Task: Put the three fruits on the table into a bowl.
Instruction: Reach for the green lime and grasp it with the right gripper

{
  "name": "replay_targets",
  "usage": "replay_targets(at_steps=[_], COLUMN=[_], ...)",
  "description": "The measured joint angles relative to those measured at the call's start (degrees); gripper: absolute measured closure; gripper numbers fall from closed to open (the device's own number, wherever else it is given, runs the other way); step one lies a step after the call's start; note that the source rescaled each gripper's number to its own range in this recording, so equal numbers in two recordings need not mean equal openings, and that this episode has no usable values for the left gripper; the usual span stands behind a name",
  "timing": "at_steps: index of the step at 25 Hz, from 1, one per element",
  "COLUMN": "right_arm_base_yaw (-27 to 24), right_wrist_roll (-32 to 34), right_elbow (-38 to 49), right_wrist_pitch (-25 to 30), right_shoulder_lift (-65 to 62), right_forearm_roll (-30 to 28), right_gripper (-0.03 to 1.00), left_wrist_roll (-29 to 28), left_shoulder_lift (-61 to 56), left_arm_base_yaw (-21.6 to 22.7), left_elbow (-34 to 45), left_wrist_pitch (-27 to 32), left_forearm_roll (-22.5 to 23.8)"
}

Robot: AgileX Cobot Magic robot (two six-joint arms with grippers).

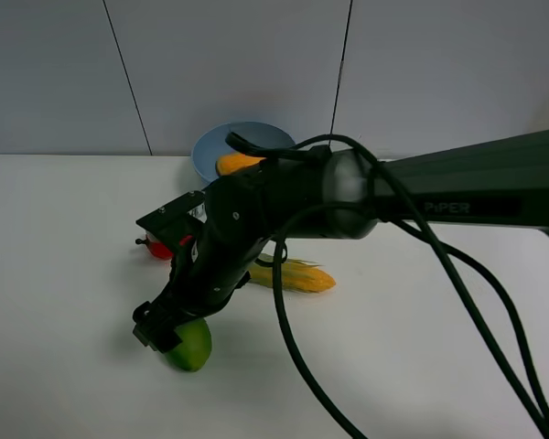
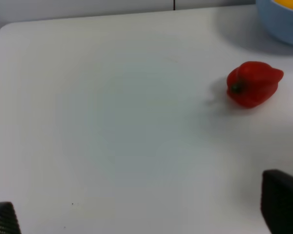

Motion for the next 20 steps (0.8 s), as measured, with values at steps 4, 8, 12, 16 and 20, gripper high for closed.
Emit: replay_targets(at_steps=[4,8,12,16,20], right_arm_base_yaw=[0.1,0.1,0.1,0.1,0.1], right_wrist_roll=[1.3,2.8,4.1,4.5,4.7], right_elbow=[0.0,0.0,0.0,-0.8,-4.9], right_wrist_pitch=[0.3,0.5,0.6,0.4,0.9], right_shoulder_lift=[2.5,4.4,6.0,6.3,8.0], right_forearm_roll=[-1.1,-1.3,-1.5,-3.0,-3.6], right_gripper=[0.23,0.23,0.23,0.23,0.23], left_wrist_roll=[0.0,0.0,0.0,0.0,0.0], left_shoulder_lift=[0.0,0.0,0.0,0.0,0.0], left_arm_base_yaw=[0.0,0.0,0.0,0.0,0.0], left_elbow=[0.0,0.0,0.0,0.0,0.0], left_wrist_pitch=[0.0,0.0,0.0,0.0,0.0], left_forearm_roll=[0.0,0.0,0.0,0.0,0.0])
